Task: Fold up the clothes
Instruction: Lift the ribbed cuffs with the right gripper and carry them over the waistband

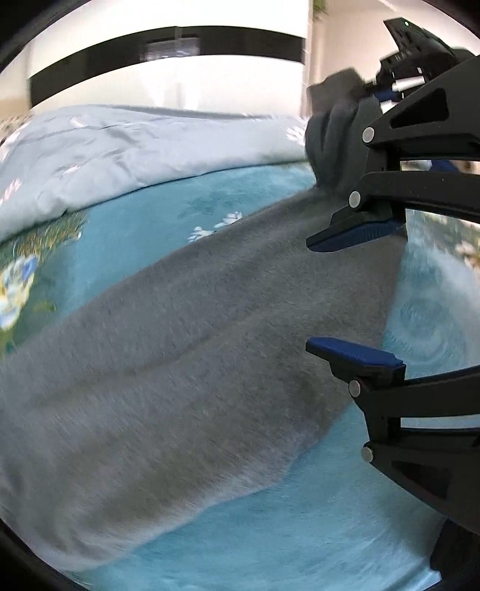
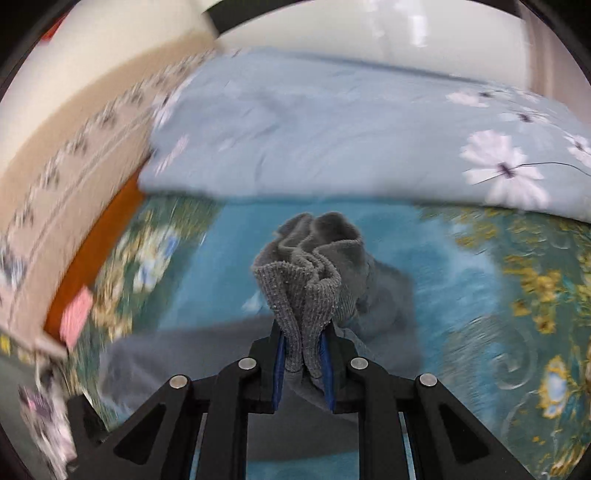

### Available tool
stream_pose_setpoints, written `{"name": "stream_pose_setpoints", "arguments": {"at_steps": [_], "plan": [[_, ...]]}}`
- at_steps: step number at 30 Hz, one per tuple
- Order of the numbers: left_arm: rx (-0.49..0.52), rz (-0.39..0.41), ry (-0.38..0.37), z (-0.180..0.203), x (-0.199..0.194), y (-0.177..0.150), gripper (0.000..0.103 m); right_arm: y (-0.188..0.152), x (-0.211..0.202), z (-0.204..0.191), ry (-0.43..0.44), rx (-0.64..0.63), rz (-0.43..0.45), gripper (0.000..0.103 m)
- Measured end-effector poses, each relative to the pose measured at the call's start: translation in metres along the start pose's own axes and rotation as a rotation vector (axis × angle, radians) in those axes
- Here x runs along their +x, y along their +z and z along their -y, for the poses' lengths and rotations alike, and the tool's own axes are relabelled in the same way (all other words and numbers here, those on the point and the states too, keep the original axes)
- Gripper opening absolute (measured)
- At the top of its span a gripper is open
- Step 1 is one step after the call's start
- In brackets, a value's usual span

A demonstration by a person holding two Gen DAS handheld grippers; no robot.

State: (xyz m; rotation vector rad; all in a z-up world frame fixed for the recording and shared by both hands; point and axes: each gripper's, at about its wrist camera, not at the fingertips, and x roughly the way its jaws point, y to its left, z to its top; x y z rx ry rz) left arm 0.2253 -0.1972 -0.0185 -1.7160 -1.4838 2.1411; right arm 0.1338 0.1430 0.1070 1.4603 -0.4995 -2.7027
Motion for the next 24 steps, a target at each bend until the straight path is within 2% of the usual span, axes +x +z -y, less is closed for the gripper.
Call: {"name": "stream_pose_setpoints", "arguments": {"at_steps": [6,7,12,17,19,21,22,24], "plan": [[-0.08,0.059,-0.064,-0.025,-0.021,-0.015,0.049,-0.051,0.055,-0.045,0.007,-0.106,-0.143,0.018],[-0.095,0.066,-0.075,-0.024,-0.021,-0.024,0.049,-0.059,0.06,-0.049,0.008,-0.119,-0.158,0.018],[-0.161,0.085,-0.111,-0.055,-0.047,-0.018,0.049,-0.083,0.074,-0.06,-0.001,-0.17,-0.214,0.018],[-0.149,0.082,-0.091,-0.034,-0.024,-0.017,0.049,-0.092,0.082,-0.067,0.004,-0.225,-0.272,0.024],[-0.144,0.079,-0.077,-0.021,-0.011,-0.008,0.049,-0.093,0.084,-0.066,0.053,-0.222,-0.301,0.034],[-0.143,0.08,-0.069,-0.02,-0.011,-0.008,0.049,-0.092,0.083,-0.06,0.144,-0.191,-0.324,0.04],[-0.143,0.083,-0.066,-0.02,-0.012,-0.009,0.049,-0.091,0.082,-0.057,0.192,-0.175,-0.334,0.041],[-0.141,0.087,-0.061,-0.02,-0.013,-0.009,0.049,-0.086,0.076,-0.049,0.234,-0.154,-0.323,0.041]]}}
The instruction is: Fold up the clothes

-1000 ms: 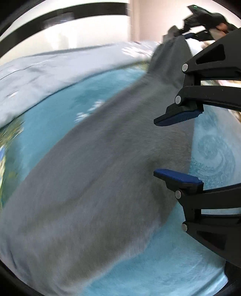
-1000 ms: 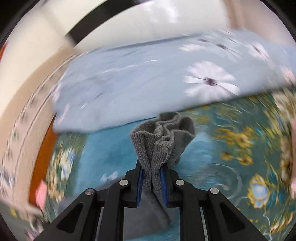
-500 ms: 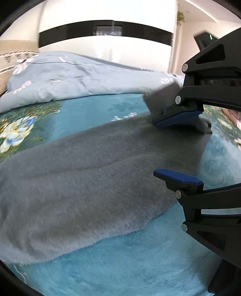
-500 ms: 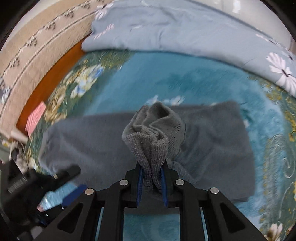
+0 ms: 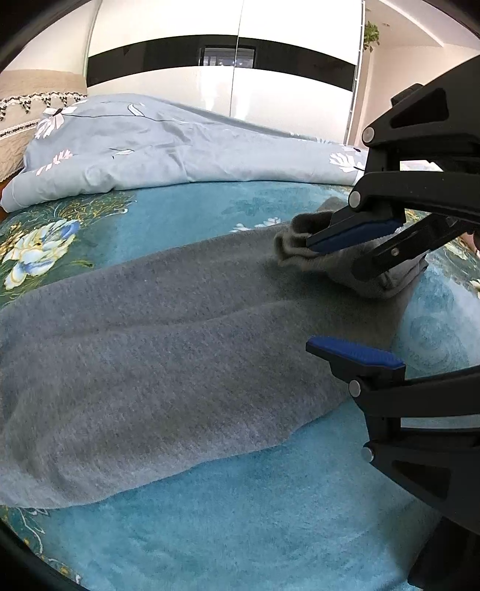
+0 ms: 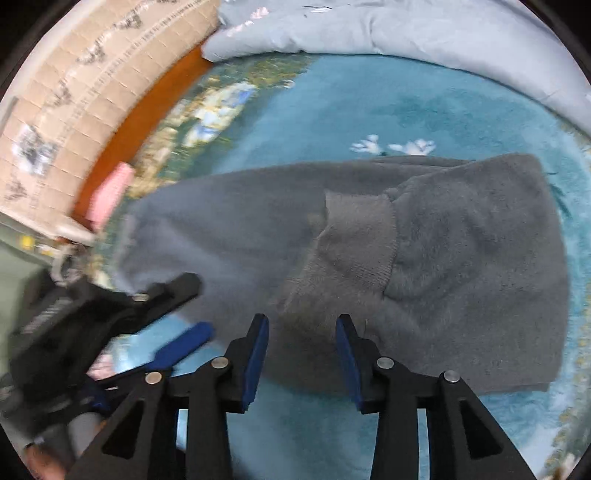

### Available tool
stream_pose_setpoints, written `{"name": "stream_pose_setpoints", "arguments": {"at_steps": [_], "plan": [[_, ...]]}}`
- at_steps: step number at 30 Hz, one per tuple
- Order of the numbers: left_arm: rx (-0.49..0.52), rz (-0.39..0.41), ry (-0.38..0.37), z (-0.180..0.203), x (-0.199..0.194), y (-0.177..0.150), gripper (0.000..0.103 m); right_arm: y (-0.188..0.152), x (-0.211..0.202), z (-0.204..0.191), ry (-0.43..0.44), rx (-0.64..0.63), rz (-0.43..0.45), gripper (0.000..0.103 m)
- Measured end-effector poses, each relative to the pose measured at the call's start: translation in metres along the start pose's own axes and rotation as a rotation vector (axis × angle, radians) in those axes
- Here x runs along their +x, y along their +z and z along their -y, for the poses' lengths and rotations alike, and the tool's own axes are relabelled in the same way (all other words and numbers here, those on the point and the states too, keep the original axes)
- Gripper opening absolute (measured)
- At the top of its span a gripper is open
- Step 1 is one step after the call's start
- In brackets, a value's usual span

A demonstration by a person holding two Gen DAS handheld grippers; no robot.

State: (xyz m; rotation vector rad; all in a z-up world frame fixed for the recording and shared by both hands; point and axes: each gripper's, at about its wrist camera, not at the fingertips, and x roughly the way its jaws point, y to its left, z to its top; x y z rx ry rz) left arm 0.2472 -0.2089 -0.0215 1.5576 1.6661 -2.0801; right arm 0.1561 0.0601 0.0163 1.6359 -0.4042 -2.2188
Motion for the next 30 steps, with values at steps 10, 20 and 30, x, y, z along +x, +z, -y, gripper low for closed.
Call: {"name": "stream_pose_setpoints", "arguments": {"at_steps": [10,20,30], "plan": [[0.215,-0.064,0.058,0.038,0.028,-0.015,0.049,-0.016,-0.071,0.103,0.038,0.258,0.158,0.041],[0.387,-0.187,0.141,0.07,0.086,-0.03,0.047,-0.037,-0.08,0.168,0.054,0.427,0.146,0.041],[0.44,-0.165,0.166,0.075,0.099,-0.03,0.011,-0.043,-0.078,0.185,0.068,0.475,0.135,0.041]]}}
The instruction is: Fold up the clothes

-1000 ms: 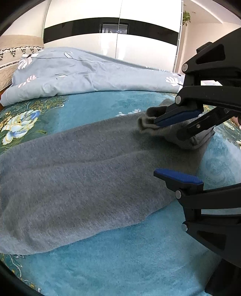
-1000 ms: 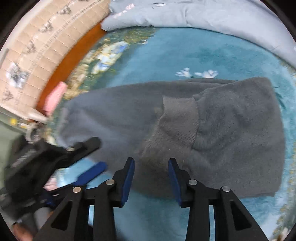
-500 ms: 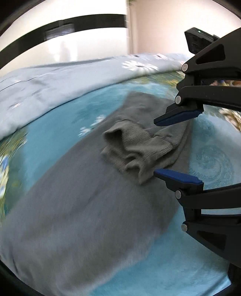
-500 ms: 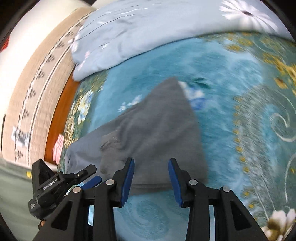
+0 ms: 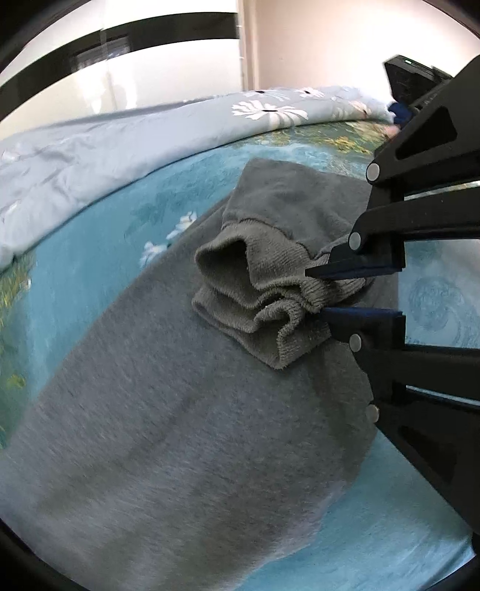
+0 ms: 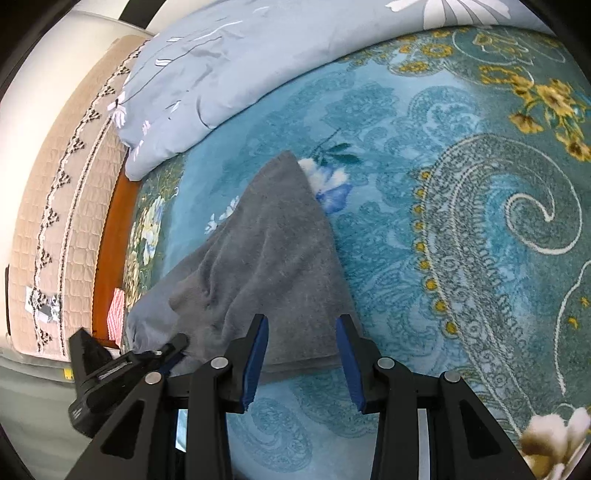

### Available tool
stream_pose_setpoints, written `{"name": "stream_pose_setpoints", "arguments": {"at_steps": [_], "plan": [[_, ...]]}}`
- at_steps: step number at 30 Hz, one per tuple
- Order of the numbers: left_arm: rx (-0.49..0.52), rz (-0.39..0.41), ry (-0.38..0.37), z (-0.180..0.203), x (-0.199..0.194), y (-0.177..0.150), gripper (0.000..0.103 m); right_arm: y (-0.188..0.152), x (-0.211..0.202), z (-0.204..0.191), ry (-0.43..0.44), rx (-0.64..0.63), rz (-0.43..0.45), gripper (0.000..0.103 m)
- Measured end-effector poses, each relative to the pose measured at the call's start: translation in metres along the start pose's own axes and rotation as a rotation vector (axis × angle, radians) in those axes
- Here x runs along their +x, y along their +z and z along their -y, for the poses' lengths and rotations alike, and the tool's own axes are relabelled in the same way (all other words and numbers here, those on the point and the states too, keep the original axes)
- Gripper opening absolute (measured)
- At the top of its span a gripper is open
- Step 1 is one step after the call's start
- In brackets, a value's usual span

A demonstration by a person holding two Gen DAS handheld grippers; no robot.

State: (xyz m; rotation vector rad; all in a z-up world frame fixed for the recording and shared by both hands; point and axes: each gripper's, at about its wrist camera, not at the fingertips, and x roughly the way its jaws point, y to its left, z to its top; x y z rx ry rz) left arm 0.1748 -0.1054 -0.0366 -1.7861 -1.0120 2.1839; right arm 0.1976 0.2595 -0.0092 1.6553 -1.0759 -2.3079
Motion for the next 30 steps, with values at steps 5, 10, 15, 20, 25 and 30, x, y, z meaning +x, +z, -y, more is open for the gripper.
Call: {"name": "stream_pose_setpoints", "arguments": {"at_steps": [5,10,15,20,25,30], "plan": [[0.079,0.109,-0.121,0.016,-0.031,-0.008,0.01,-0.004,0.007,0.004,-0.011,0.006,-0.017,0.041],[-0.091,0.05,0.005,-0.014,-0.009,-0.004,0.01,-0.006,0.014,0.007,-0.019,0.019,-0.044,0.041],[-0.208,-0.035,-0.01,-0.018,0.016,-0.001,0.01,-0.005,0.015,0.01,-0.029,0.023,-0.044,0.041],[-0.214,-0.009,-0.084,-0.013,0.009,-0.004,0.01,-0.006,0.017,0.011,-0.031,0.028,-0.049,0.041],[-0.221,-0.025,-0.081,-0.008,0.015,-0.007,0.01,-0.007,0.019,0.009,-0.034,0.021,-0.056,0.041],[-0.094,0.083,-0.059,0.011,-0.001,-0.001,0.009,-0.007,0.019,0.008,-0.037,0.02,-0.055,0.041]]}}
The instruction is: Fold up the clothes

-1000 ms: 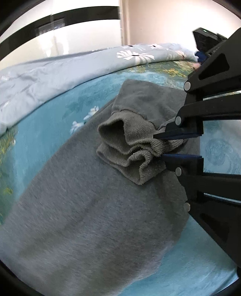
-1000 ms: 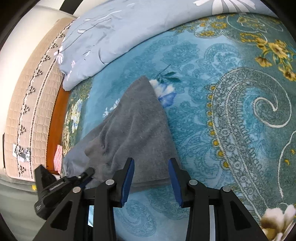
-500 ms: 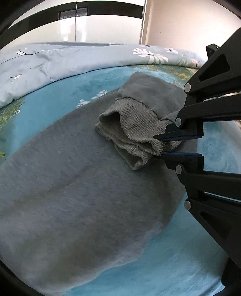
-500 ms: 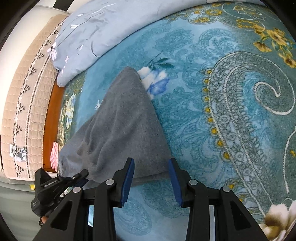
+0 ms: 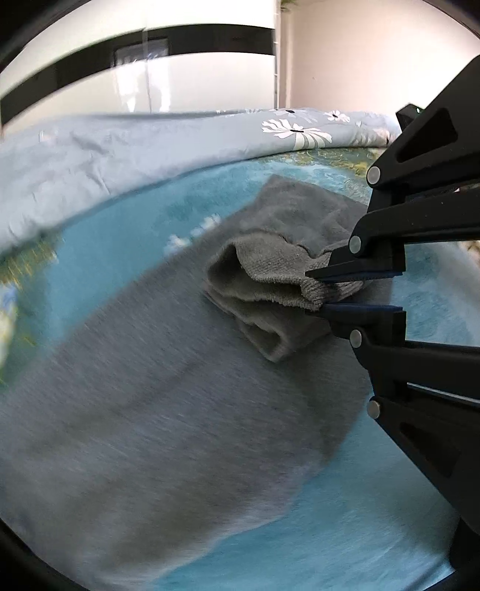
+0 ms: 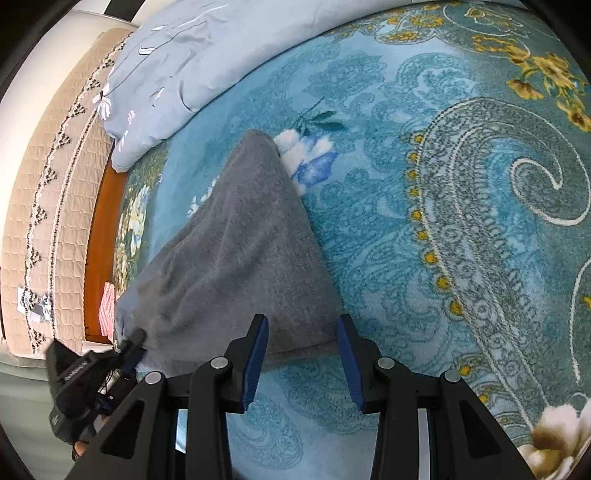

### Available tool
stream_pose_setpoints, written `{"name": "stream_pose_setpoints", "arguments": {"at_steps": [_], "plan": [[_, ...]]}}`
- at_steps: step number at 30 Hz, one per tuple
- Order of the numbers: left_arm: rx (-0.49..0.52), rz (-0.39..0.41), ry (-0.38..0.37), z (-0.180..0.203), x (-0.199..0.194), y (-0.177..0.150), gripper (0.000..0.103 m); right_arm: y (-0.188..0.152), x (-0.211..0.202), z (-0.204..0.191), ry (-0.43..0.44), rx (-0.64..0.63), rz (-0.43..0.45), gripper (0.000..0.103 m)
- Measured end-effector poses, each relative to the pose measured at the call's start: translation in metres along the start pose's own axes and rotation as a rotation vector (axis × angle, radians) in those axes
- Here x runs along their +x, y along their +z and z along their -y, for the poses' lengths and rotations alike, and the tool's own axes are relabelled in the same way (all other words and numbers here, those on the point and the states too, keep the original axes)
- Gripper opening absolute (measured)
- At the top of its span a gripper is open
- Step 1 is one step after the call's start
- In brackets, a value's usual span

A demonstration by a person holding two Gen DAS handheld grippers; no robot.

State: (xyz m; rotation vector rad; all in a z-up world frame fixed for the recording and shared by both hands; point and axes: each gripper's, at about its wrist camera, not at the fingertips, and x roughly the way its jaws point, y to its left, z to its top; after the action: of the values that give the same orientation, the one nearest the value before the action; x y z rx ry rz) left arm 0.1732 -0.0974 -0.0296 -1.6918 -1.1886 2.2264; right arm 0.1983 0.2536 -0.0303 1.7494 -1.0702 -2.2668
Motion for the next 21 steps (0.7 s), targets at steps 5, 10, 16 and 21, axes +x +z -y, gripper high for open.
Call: {"name": "stream_pose_setpoints", "arguments": {"at_steps": [5,10,16,21], "plan": [[-0.006,-0.061,0.111,-0.011,0.004,0.005,0.01,0.0,0.002,-0.002,-0.002,-0.004,-0.004,0.041],[-0.076,-0.027,0.141,-0.02,0.004,0.012,0.045,0.0,0.001,-0.002,0.002,-0.001,-0.002,0.041],[-0.087,-0.041,0.131,-0.018,0.019,0.022,0.048,0.002,-0.004,-0.003,0.006,-0.009,0.0,0.041],[-0.005,-0.043,0.145,-0.003,0.033,0.027,0.02,0.004,-0.013,-0.008,0.009,-0.026,0.014,0.041]]}}
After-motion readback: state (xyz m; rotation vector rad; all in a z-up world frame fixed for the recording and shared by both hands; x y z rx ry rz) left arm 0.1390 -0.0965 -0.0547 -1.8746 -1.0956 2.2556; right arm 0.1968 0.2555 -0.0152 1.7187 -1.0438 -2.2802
